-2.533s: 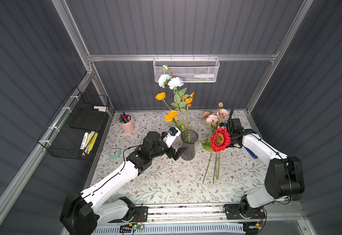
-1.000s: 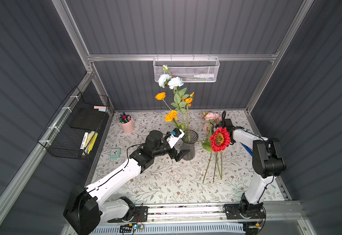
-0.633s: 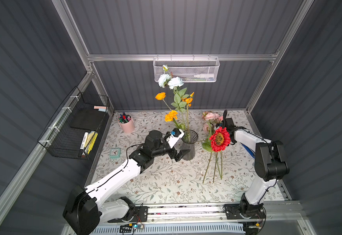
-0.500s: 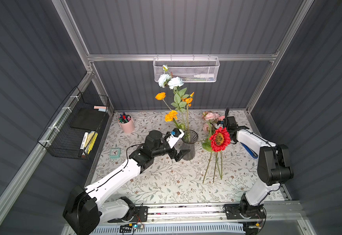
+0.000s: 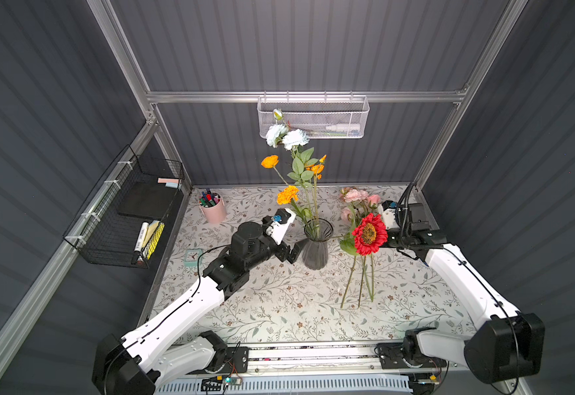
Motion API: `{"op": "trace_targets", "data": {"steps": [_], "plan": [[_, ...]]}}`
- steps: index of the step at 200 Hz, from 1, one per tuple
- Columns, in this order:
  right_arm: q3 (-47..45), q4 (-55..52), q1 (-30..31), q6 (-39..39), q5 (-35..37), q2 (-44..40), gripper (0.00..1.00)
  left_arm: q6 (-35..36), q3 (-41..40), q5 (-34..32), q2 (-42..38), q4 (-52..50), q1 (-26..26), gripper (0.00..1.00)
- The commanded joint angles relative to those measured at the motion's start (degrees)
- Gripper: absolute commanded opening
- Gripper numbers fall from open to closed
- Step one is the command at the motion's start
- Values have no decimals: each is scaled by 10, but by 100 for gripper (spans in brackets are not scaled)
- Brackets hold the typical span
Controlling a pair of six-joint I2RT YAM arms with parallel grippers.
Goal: Pick out pink flowers from the vase
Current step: Place the flower at the center of the board, then reset both arms
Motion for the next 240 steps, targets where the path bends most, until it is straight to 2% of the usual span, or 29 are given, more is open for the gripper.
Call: {"op": "trace_targets", "data": {"steps": [1,15,31,46,65,90,105,126,137,165,194,211,223,240], "plan": [[-51,11,-25,30,1,-42,99,-72,-12,-185,-11,-42,39,99],[-87,49,-62,51,-39,-58,99,-104,-30,-166,-10,-46,107,99],[-110,100,-101,73,-91,-52,99,-130,-65,-98,-20,-9,179,99],[-119,134,-132,95,-115,-29,99,-158,-87,-67,-20,31,217,99],[-127,186,-156,113,-105,14,99,-163,-95,-93,18,60,233,99],[-123,230,-161,110,0,68,99,-174,-121,-115,86,142,262,99],[-136,272,-160,94,26,84,99,-157,-127,-137,128,187,268,99],[-192,384,-160,75,56,78,99,-114,-134,-153,168,231,277,100],[-213,405,-159,43,76,62,99,-102,-149,-142,173,264,292,99],[-302,546,-157,-5,142,26,99,-103,-220,-84,177,415,350,99],[-351,667,-158,-26,158,48,99,-92,-248,-48,234,543,380,99],[-325,644,-158,-33,139,65,99,-79,-241,-27,272,579,383,100],[-312,645,-158,-33,123,85,99,-66,-230,-18,282,568,386,99],[-315,661,-157,-28,94,93,99,-56,-265,-14,311,677,388,99]]}}
